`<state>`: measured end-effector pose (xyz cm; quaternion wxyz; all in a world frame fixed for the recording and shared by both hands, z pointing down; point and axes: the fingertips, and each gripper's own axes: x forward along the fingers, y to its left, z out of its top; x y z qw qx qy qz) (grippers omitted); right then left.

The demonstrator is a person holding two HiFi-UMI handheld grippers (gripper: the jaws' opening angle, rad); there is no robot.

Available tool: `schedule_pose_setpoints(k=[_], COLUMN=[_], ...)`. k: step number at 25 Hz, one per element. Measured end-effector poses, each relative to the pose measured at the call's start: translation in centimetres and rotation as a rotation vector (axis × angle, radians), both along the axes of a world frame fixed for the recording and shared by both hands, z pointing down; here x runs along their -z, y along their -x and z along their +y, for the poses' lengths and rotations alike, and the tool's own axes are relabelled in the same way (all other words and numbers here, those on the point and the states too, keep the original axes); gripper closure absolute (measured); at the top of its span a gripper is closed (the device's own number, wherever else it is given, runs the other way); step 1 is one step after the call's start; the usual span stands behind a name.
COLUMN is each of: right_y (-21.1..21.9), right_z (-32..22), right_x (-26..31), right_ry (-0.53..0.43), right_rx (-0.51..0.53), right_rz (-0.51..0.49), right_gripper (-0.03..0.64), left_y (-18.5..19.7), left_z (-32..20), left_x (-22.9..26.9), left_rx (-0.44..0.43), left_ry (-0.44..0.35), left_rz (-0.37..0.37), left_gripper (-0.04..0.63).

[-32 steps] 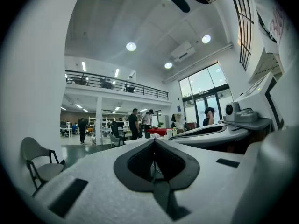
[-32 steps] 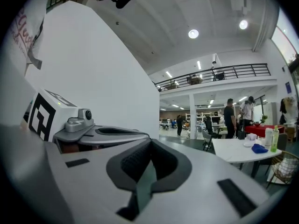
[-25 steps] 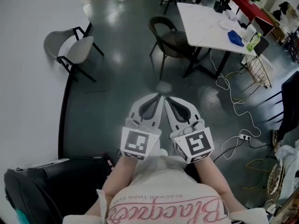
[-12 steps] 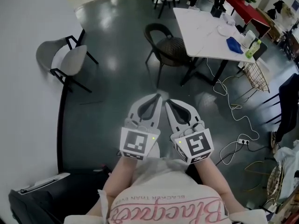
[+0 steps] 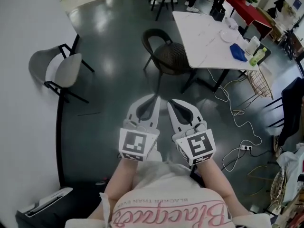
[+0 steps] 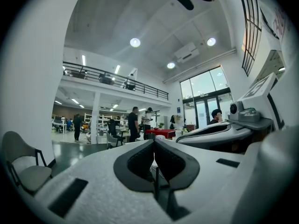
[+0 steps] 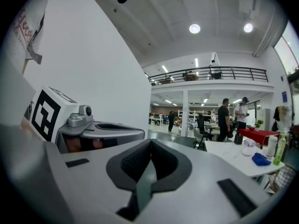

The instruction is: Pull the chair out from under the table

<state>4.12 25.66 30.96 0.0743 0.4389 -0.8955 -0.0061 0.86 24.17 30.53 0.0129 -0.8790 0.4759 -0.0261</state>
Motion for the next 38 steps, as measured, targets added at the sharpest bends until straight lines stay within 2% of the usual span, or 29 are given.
schedule_pose_setpoints(k=[4, 9, 17, 26, 38], right_y=[0.4, 1.4, 2.5, 1.9, 0.4], right_z=[-2.9, -6.0, -8.6, -12.5, -24.2], right_x=[-0.6, -1.0, -1.9, -3.0, -4.0], right_ry=[0.039, 0.044, 0.062, 0.080, 0.091], right_rx=[-0.028, -0.073, -0.084, -0.086, -0.060], right_rz=[-0.044, -0.071, -0.056, -0.044, -0.066], right_gripper=[0.614, 0.614, 0.614, 0.614, 0.614], left_y=[0.4, 1.5, 2.9, 2.1, 1.1], left_z=[-2.8, -5.9, -9.1, -13.3, -24.3], left_x=[-0.1, -0.9, -1.5, -2.6, -4.0], left_rx=[-0.030, -0.062, -0.059, -0.058, -0.020], left_ry=[-0.001, 0.010, 0.021, 0.049, 0.073], left_rz=[-0.016, -0.021, 0.000, 0.018, -0.006], left_gripper=[0.591, 0.591, 0.591, 0.591, 0.591])
